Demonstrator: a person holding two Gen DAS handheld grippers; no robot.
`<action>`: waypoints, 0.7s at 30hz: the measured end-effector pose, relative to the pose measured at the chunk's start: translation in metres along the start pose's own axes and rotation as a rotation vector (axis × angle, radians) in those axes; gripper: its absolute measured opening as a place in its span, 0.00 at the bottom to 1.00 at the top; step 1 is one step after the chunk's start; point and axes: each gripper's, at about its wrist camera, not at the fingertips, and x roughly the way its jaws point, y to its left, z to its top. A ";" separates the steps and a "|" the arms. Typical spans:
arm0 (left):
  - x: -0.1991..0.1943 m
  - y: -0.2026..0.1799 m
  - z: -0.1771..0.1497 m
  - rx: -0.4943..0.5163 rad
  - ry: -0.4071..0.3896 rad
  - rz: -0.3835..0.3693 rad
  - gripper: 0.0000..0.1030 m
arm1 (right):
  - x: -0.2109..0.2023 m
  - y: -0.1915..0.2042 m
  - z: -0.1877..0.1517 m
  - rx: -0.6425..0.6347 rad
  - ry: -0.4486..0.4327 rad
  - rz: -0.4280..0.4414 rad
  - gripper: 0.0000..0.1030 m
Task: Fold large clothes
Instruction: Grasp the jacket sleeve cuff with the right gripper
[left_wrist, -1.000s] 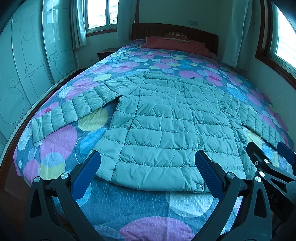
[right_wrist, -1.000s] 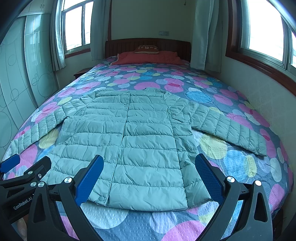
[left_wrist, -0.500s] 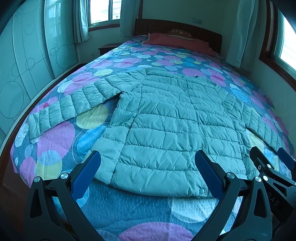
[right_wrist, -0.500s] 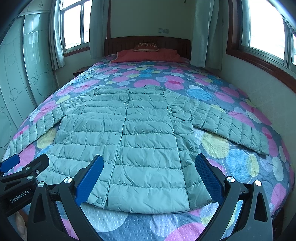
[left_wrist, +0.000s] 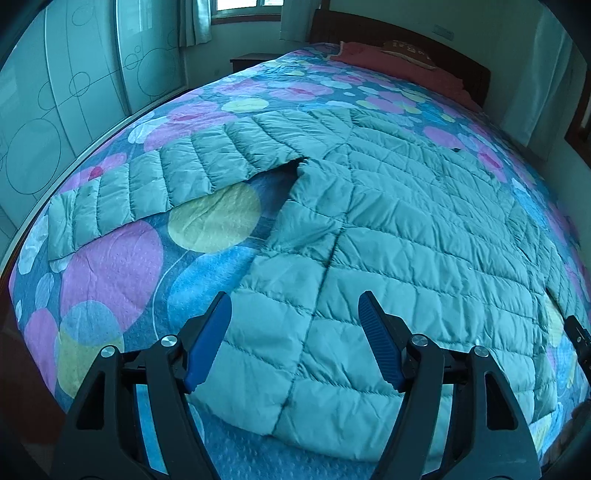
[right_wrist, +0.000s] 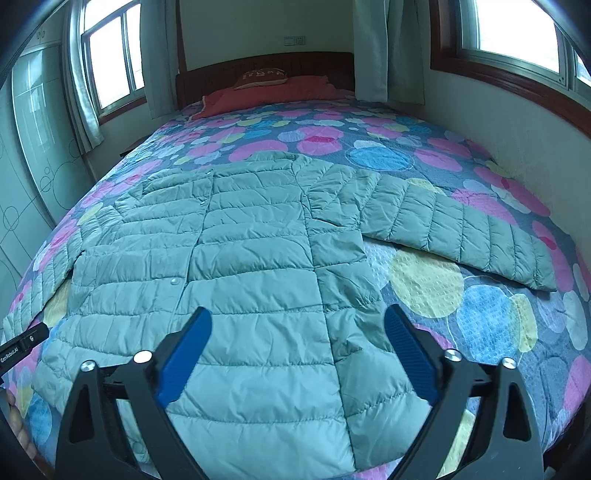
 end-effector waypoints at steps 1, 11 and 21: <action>0.006 0.006 0.003 -0.019 0.004 0.008 0.77 | 0.007 -0.008 0.001 0.021 0.019 -0.008 0.55; 0.056 0.093 0.017 -0.309 0.041 0.110 0.83 | 0.039 -0.140 0.006 0.442 -0.012 0.058 0.73; 0.061 0.134 0.012 -0.454 -0.054 0.232 0.83 | 0.065 -0.298 -0.026 0.932 -0.144 0.028 0.73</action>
